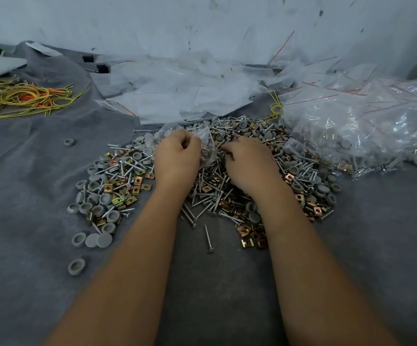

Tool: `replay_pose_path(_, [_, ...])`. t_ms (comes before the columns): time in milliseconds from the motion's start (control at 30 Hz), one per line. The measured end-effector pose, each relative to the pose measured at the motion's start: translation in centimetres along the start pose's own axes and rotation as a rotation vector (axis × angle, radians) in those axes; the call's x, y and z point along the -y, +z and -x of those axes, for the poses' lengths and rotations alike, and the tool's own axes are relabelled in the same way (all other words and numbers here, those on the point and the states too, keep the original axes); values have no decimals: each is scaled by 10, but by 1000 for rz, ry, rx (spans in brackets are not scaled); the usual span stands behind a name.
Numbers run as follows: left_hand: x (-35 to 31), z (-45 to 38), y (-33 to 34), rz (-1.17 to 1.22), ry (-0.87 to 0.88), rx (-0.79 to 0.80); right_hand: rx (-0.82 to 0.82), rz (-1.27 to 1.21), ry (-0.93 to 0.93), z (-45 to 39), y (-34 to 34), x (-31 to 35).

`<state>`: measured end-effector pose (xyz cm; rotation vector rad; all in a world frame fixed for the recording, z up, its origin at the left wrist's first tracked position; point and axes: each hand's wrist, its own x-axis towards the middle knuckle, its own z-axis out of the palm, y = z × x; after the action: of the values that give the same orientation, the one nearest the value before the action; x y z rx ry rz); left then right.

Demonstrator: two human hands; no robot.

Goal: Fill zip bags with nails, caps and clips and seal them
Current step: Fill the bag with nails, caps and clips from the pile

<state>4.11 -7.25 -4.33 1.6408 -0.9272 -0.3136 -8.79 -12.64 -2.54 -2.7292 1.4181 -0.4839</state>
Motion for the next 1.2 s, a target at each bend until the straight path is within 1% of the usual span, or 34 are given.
replay_pose_path(100, [0, 1, 0, 9, -11, 5, -31, -95, 50, -1, -3, 2])
replay_pose_path(233, [-1, 1, -1, 15, -15, 11, -72, -324, 143, 0, -4, 2])
replay_pose_path(333, [-2, 2, -1, 32, -17, 11, -100, -440, 153, 0, -4, 2])
replay_pose_path(433, [-3, 2, -2, 51, -21, 24, -183, -495, 139, -1, -3, 1])
replay_pose_path(633, [-11, 8, -5, 209, 27, 16, -227, -616, 159, -2, -5, 1])
replay_pose_path(700, [-14, 7, -6, 304, 0, -10, -245, -647, 168, -1, -7, 1])
replay_pose_path(800, [-15, 5, -7, 402, -41, -10, -309, -772, 112, 1, -13, 6])
replay_pose_path(900, [-15, 6, -7, 345, 5, 4, -414, -907, 3, 4, -18, 15])
replay_pose_path(967, [-14, 6, -6, 330, 25, 9, -459, -954, -46, 5, -18, 20])
replay_pose_path(1033, [-15, 7, -6, 338, 29, 17, -426, -933, -67, 5, -15, 22])
replay_pose_path(1133, [-15, 7, -6, 340, 35, 1, -292, -824, -80, 5, -9, 23])
replay_pose_path(1200, [-16, 7, -6, 328, 34, -28, -264, -842, -79, 6, -8, 24])
